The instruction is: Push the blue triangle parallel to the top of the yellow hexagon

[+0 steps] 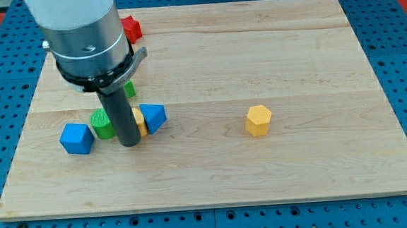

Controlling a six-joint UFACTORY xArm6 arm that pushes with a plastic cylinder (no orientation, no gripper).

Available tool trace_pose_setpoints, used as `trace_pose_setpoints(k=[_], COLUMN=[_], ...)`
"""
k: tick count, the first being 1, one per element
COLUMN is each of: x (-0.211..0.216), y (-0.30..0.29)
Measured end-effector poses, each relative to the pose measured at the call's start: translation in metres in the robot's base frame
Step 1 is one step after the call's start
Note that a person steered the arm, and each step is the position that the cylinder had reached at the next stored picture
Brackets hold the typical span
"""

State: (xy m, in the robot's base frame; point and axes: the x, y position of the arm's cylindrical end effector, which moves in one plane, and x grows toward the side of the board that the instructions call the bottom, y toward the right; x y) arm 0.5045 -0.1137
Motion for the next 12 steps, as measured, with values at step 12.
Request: trace_pose_setpoints(k=[12], x=[-0.137], y=[0.171])
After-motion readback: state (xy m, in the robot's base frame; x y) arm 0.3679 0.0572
